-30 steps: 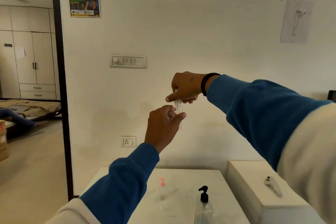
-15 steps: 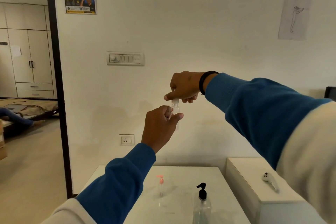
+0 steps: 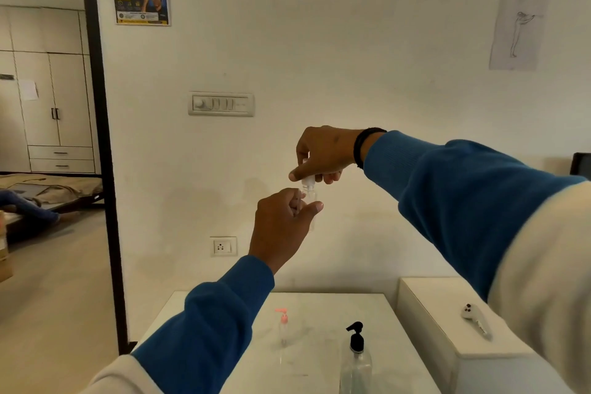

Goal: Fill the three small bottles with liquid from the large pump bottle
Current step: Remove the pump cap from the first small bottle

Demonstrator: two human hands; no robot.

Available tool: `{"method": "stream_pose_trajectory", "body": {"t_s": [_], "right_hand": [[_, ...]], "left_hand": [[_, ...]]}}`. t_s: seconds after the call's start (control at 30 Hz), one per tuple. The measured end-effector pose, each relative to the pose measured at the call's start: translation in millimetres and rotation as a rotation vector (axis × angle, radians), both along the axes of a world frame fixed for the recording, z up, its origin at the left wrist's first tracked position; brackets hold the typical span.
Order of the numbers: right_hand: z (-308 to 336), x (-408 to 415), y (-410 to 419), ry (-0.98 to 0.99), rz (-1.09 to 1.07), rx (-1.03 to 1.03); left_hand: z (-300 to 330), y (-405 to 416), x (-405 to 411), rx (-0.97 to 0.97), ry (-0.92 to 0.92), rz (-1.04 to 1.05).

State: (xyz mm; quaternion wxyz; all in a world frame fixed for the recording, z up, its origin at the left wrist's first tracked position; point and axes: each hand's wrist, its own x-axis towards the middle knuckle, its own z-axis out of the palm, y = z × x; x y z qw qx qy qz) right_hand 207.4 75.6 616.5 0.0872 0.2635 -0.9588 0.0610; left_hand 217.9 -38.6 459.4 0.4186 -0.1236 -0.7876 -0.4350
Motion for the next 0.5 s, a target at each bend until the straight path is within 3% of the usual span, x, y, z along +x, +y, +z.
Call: {"method": "stream_pose_trajectory", "body": {"t_s": [0.5], "right_hand": [[19, 8, 10, -0.061, 0.122, -0.134]], "left_hand": [[-13, -9, -8, -0.016, -0.018, 0.040]]}}
